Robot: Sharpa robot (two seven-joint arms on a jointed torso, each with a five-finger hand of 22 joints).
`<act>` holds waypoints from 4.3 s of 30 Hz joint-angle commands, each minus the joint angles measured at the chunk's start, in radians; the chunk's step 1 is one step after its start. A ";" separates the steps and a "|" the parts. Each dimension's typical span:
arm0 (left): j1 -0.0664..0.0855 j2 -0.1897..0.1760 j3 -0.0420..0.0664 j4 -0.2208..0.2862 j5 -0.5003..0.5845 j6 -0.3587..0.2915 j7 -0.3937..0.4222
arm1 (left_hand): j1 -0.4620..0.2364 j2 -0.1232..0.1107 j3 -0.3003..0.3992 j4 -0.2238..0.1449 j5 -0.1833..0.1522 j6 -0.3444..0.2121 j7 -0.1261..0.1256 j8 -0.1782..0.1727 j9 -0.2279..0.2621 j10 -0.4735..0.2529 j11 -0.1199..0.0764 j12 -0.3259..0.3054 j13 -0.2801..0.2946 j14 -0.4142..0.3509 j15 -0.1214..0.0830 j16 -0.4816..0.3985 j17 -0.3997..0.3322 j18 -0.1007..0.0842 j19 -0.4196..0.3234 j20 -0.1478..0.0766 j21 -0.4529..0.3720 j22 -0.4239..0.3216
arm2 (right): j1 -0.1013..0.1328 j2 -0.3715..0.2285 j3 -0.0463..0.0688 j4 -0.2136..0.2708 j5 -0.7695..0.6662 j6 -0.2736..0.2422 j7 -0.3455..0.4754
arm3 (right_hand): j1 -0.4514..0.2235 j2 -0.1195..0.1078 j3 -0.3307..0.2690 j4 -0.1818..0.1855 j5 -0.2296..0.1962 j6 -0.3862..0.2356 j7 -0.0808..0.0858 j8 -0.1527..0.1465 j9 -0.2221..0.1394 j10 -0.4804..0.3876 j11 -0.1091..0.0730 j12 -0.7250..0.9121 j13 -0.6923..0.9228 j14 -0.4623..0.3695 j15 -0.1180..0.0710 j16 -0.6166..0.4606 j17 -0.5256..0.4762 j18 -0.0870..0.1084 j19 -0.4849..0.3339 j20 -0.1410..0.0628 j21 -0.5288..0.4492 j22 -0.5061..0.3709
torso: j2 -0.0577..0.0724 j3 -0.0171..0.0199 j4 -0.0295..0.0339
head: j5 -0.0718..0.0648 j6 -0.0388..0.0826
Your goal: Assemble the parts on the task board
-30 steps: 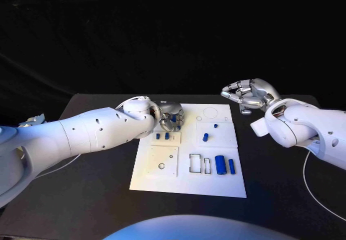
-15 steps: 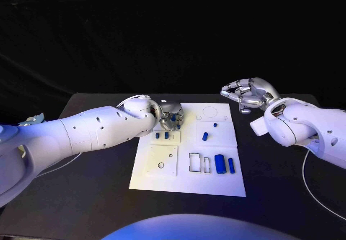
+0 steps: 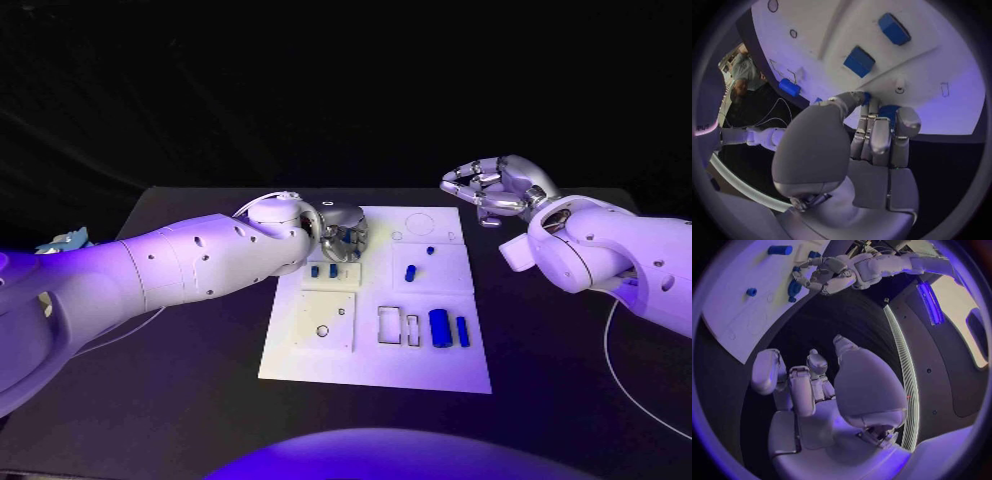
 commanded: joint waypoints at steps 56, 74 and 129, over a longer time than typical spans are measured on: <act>-0.009 -0.166 0.048 0.113 0.130 0.007 -0.013 | -0.025 0.008 0.034 -0.045 -0.013 0.041 0.010 -0.022 -0.030 0.061 0.003 -0.054 -0.021 0.018 0.000 0.001 -0.017 -0.016 0.037 -0.001 0.035 0.043 | -0.005 -0.008 0.000 -0.003 -0.002 0.010 0.007 | -0.008 0.008 -0.006 0.001 0.006 -0.006 0.002 0.006 -0.002 -0.002 -0.002 -0.003 -0.001 0.038 -0.005 -0.005 0.044 0.009 -0.006 -0.001 -0.005 0.011 | -0.002 -0.0027 0.0048 | 0.008 0.006; -0.011 -0.155 0.045 0.096 0.114 0.014 -0.021 | -0.026 0.009 0.034 -0.046 -0.014 0.042 0.009 -0.023 -0.031 0.063 0.002 -0.057 -0.021 0.017 0.000 0.000 -0.023 -0.016 0.036 -0.001 0.034 0.042 | -0.005 -0.007 0.000 -0.002 -0.002 0.011 0.007 | -0.008 0.008 -0.006 0.001 0.006 -0.006 0.002 0.006 -0.002 -0.002 -0.002 -0.003 -0.001 0.038 -0.005 -0.005 0.044 0.009 -0.006 -0.001 -0.005 0.011 | -0.003 -0.0028 0.0055 | 0.008 0.003; -0.012 -0.133 0.039 0.069 0.108 0.032 -0.049 | -0.060 -0.011 0.035 -0.049 -0.012 -0.057 0.027 -0.113 -0.086 0.027 0.021 -0.134 -0.044 0.005 0.015 -0.006 -0.052 -0.012 0.021 0.012 0.018 0.022 | -0.006 -0.008 0.000 -0.004 -0.002 0.008 0.010 | -0.009 0.009 -0.009 0.000 0.006 -0.007 0.002 0.009 -0.005 -0.007 -0.002 -0.007 -0.008 0.037 -0.005 -0.008 0.039 0.011 -0.009 -0.001 -0.013 0.006 | -0.003 -0.0025 0.0059 | 0.006 0.004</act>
